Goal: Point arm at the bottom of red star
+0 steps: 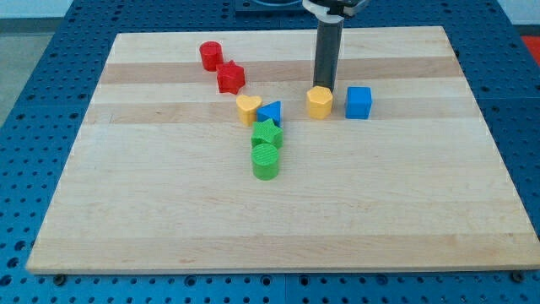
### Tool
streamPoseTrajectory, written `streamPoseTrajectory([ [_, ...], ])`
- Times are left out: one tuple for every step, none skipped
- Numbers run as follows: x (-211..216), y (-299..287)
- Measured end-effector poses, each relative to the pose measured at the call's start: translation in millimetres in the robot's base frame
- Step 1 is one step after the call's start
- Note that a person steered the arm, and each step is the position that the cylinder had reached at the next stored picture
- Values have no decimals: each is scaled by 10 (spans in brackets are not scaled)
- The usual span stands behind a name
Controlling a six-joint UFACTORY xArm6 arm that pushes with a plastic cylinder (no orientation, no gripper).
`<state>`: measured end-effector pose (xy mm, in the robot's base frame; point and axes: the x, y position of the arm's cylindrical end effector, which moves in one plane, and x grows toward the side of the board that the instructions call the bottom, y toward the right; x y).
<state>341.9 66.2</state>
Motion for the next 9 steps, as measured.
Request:
streamPoseTrajectory([
  [-139,-289],
  [-139,-431],
  [-138,-517],
  [-117,-636],
  [-117,-636],
  [-6,-806],
  [73,-877],
  [73,-877],
  [73,-961],
])
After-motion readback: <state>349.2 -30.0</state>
